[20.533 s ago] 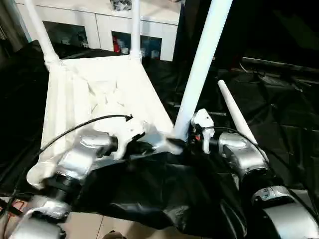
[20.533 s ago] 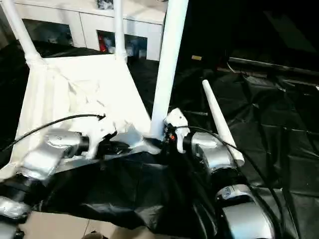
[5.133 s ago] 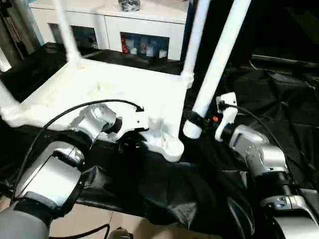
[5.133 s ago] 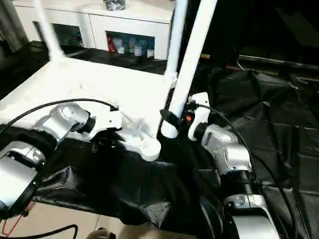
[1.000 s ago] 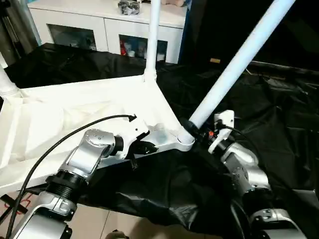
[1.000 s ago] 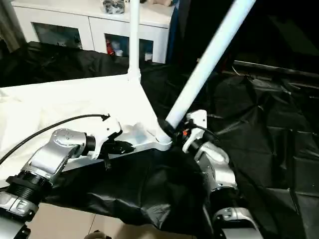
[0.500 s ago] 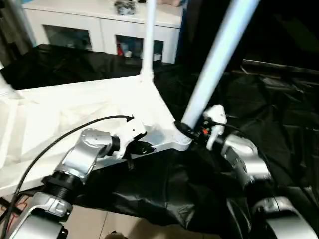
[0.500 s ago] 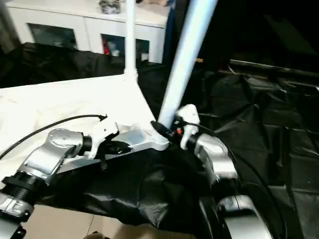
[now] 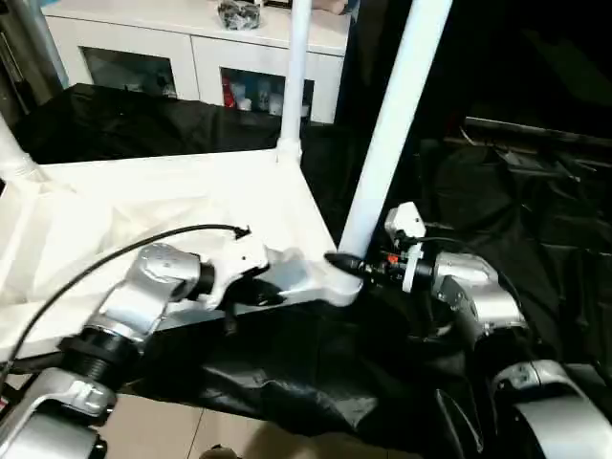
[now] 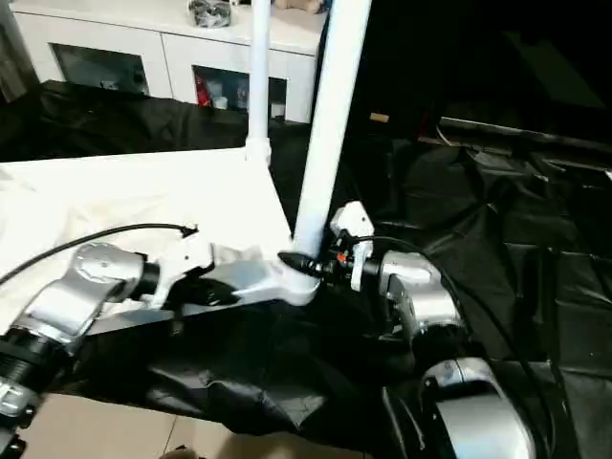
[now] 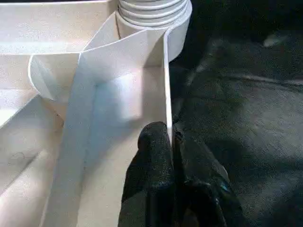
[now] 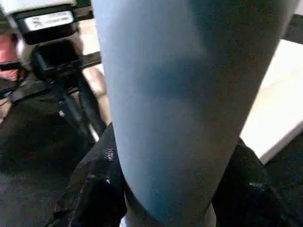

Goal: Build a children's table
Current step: Insert table leg to table base

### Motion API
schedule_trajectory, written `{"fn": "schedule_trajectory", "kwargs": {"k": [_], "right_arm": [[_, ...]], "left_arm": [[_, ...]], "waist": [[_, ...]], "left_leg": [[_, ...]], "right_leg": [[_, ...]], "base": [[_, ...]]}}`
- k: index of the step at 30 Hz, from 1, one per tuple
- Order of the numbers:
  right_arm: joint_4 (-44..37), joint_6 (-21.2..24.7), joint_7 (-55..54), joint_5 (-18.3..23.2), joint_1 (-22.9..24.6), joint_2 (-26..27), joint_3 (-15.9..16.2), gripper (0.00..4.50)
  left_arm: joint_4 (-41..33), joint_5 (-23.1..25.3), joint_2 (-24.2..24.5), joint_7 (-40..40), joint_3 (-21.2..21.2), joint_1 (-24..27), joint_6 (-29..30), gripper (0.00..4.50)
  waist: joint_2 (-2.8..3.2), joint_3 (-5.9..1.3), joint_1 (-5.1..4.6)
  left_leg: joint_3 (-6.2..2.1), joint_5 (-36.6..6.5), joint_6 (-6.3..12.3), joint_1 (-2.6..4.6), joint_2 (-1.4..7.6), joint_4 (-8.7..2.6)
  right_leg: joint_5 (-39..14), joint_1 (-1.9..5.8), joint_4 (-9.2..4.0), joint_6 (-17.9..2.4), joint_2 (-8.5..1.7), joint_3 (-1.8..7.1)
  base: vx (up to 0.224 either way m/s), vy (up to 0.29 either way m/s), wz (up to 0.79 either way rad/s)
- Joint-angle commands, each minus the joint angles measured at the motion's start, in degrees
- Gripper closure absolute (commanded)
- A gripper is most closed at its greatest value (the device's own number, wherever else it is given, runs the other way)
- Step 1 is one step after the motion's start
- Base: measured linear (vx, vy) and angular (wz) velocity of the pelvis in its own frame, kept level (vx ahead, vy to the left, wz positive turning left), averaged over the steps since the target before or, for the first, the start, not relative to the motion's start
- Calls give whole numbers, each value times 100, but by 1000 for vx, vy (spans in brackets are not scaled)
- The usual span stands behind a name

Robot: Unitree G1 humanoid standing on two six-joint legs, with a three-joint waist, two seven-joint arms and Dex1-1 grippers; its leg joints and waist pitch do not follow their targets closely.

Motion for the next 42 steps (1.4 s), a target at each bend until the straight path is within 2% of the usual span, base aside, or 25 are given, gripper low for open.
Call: {"fn": "schedule_trajectory", "kwargs": {"k": [1, 6, 11, 12, 14, 16, 20, 23, 24, 26, 27, 28, 29, 30, 31, 32, 33, 34, 35, 36, 37, 38, 39, 40, 42], "right_arm": [[474, 210, 280, -321, 204, 24, 360, 260], [719, 52, -81, -307, 43, 132, 188, 260], [1151, -233, -1424, -303, -198, 328, -214, 260], [1297, -271, -1927, -305, -285, 399, -346, 260], [1391, -258, -2386, -333, -353, 464, -413, 260], [1526, -226, -2902, -197, -458, 642, -611, 260], [1819, -96, -3925, -315, -632, 906, -622, 260], [2109, 16, -4752, -241, -851, 1224, -799, 260], [2156, 23, -4884, -237, -899, 1288, -821, 260], [2240, 52, -5088, -286, -987, 1413, -830, 260], [2246, 56, -5097, -289, -996, 1428, -831, 260], [2280, 74, -5153, -302, -1043, 1505, -850, 260], [2298, 82, -5187, -311, -1068, 1546, -857, 260], [2310, 98, -5196, -324, -1086, 1577, -855, 260], [2319, 105, -5202, -338, -1098, 1597, -852, 260], [2340, 106, -5229, -352, -1121, 1621, -860, 260], [2358, 110, -5244, -360, -1137, 1637, -867, 260], [2389, 103, -5261, -402, -1163, 1652, -868, 260], [2402, 100, -5267, -421, -1172, 1657, -868, 260], [2413, 91, -5254, -483, -1182, 1660, -822, 260], [2412, 78, -5250, -513, -1183, 1658, -792, 260], [2411, 66, -5247, -542, -1184, 1656, -763, 260], [2419, 51, -5256, -620, -1190, 1649, -701, 260], [2427, 41, -5267, -674, -1197, 1646, -664, 260], [2453, 23, -5203, -732, -1225, 1647, -628, 260]], "left_arm": [[-260, -114, -23, -300, -146, -113, -178, 450], [-88, -39, -95, 21, -1, -239, -41, 450], [29, -51, -340, 447, 163, -448, 311, 450], [123, 32, -454, 707, 180, -578, 436, 450], [195, 108, -549, 909, 181, -686, 526, 450], [279, 139, -779, 1276, 244, -853, 747, 450], [401, 270, -1195, 1894, 257, -1088, 1194, 450], [465, 370, -1726, 2532, 245, -1234, 1654, 450], [469, 385, -1828, 2631, 240, -1248, 1721, 450], [510, 458, -1955, 2798, 190, -1266, 1764, 450], [517, 468, -1959, 2806, 180, -1267, 1760, 450], [537, 502, -1970, 2851, 140, -1269, 1751, 450], [532, 507, -1969, 2860, 129, -1269, 1755, 450], [514, 503, -1959, 2856, 127, -1265, 1775, 450], [496, 504, -1948, 2851, 128, -1260, 1793, 450], [491, 520, -1928, 2845, 123, -1264, 1803, 450], [482, 530, -1916, 2842, 122, -1262, 1817, 450], [474, 548, -1905, 2847, 122, -1259, 1829, 450], [471, 555, -1901, 2850, 122, -1257, 1834, 450], [453, 565, -1894, 2851, 122, -1242, 1840, 450], [447, 566, -1892, 2848, 122, -1237, 1841, 450], [441, 568, -1890, 2845, 121, -1232, 1841, 450], [423, 569, -1883, 2834, 115, -1218, 1841, 450], [414, 570, -1878, 2826, 111, -1209, 1840, 450], [401, 565, -1865, 2804, 109, -1199, 1837, 450]], "waist": [[102, -271, -2], [85, -258, -27], [74, -233, -69], [26, -227, -101], [80, -226, -132], [118, -228, -203], [214, -217, -247], [218, -181, -241], [220, -176, -251], [282, -165, -244], [303, -158, -192], [251, -136, -164], [167, -128, -200], [89, -62, -246], [175, -89, -259], [211, -102, -331], [433, -182, -159], [472, -125, -23], [136, -210, -240], [139, -107, -80], [32, -257, 23], [-18, -296, 41], [38, -337, 93], [92, -322, 67], [133, -325, 32]], "left_leg": [[-51, -2326, -27, 106, 97, -421], [-65, -2472, -71, 131, 93, -425], [-101, -2677, -139, 181, 57, -393], [-113, -2740, -151, 176, 58, -394], [-137, -2888, -179, 216, 54, -388], [-186, -3153, -201, 192, 97, -437], [-253, -3696, -210, 176, 173, -527], [-200, -3855, -228, 355, 128, -439], [-199, -3827, -184, 350, 119, -412], [-244, -4105, -163, 202, 243, -564], [-241, -4446, -182, 105, 353, -752], [-168, -4526, -231, 231, 271, -723], [-126, -4319, -233, 400, 121, -522], [-66, -3578, -126, 593, -154, -99], [-20, -2988, -7, 629, -159, 74], [-80, -2984, 23, 465, -65, -18], [-339, -3953, 49, -278, 542, -734], [-141, -4412, -38, 32, 421, -987], [-152, -4130, 50, 394, 210, -683], [-140, -3233, -282, 196, -15, -365], [-118, -1911, -226, -17, -9, -365], [-124, -1400, -190, -100, -1, -395], [-80, -744, -130, -45, 9, -400], [-72, -555, -104, -51, 32, -432], [-63, -893, -177, -90, 33, -477]], "right_leg": [[-2934, 163, -591, -720, -489, 285], [-3169, 137, -616, -684, -496, 270], [-3885, 104, -727, -419, -524, 186], [-3985, 106, -760, -352, -525, 144], [-4019, 103, -800, -292, -523, 73], [-3739, 191, -823, -287, -537, -75], [-3247, 291, -805, -303, -547, -203], [-3441, 148, -918, -271, -567, -283], [-3571, 175, -963, -170, -589, -357], [-3266, 331, -787, -113, -538, -332], [-2733, 405, -474, -268, -470, -168], [-2830, 229, -555, -393, -480, -73], [-3378, 42, -814, -341, -560, -110], [-4807, -149, -1297, 155, -609, -479], [-5084, -65, -1509, 514, -653, -728], [-4752, 133, -1429, 629, -631, -870], [-2520, 900, 216, 207, -523, -365], [-1010, 360, 220, -193, -267, -117], [-1299, 160, -58, -364, -412, 37], [-3455, 116, -560, -473, -783, 128], [-3778, 311, -546, -192, -798, 231], [-3448, 354, -513, -158, -754, 239], [-2298, 310, -431, -332, -664, 240], [-1456, 302, -344, -625, -589, 228], [-1124, 347, -316, -791, -519, 201]], "base": [[0, 0, 0], [0, 0, 0], [0, 0, 0], [0, 0, 0], [0, 0, 0], [0, 0, 0], [-22, 39, -10], [0, 0, 0], [0, 0, 0], [0, 0, 0], [0, 0, 0], [0, 0, 0], [0, 0, 0], [0, 0, 0], [0, 0, 0], [76, 25, -26], [76, 25, -26], [143, 48, -8], [131, -37, 4], [131, -37, 4], [94, -69, -16], [53, -40, -7], [53, -40, -7], [0, 0, 0], [0, 0, 0]]}}
